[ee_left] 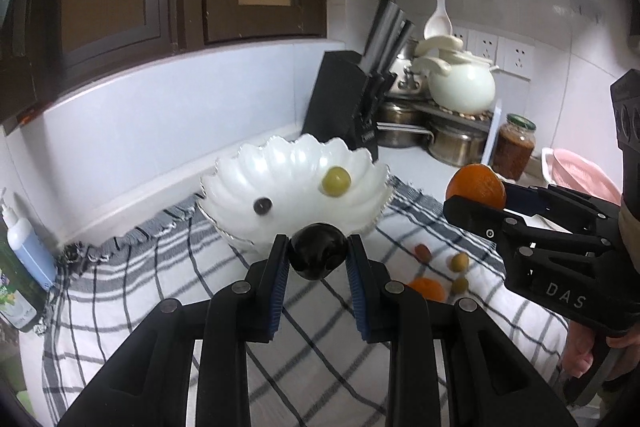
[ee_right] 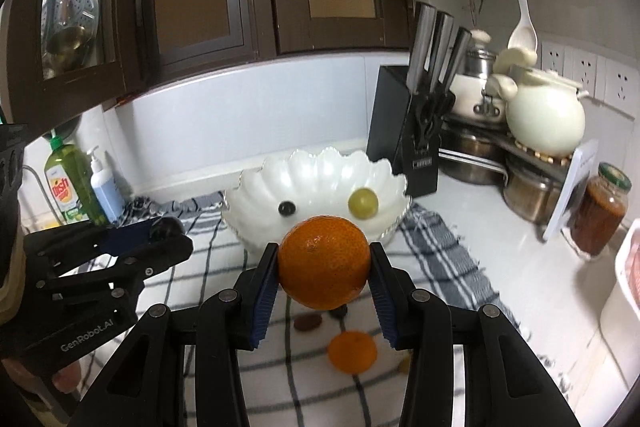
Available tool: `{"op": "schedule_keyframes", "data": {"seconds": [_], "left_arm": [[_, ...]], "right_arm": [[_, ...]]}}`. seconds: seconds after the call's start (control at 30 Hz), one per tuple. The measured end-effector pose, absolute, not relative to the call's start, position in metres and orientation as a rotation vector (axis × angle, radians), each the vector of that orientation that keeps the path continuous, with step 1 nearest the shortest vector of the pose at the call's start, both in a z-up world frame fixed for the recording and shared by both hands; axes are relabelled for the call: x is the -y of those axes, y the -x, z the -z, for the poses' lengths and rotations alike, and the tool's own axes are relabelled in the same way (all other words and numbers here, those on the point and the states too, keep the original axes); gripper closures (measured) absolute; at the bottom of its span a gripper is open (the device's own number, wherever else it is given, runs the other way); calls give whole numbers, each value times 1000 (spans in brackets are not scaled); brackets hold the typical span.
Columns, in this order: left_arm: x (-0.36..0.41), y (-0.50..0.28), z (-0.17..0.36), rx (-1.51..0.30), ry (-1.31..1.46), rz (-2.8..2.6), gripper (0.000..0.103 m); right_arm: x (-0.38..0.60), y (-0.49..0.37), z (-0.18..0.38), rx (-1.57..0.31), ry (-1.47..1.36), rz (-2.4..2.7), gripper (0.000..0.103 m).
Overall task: Organize fruits
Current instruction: 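Lift and carry the orange and dark plum over the white bowl with both grippers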
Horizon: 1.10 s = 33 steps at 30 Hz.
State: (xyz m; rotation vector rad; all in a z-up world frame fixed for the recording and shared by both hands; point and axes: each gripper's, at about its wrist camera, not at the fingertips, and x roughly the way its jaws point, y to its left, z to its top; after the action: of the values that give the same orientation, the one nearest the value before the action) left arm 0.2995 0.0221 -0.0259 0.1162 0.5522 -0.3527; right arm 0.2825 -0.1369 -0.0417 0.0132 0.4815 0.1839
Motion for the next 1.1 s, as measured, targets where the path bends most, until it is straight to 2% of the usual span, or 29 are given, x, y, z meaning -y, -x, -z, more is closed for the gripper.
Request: {"op": "schedule_keyframes", "data": {"seconds": [0.57, 1.1], "left_arm": [[-27, -361, 6, -518, -94, 295, 74], [-21, -442, 34, -695, -83, 286, 74]], "right_arm": [[130, -347, 25, -481, -12, -216, 58], [122, -444, 54, -725, 4, -252, 58]]}}
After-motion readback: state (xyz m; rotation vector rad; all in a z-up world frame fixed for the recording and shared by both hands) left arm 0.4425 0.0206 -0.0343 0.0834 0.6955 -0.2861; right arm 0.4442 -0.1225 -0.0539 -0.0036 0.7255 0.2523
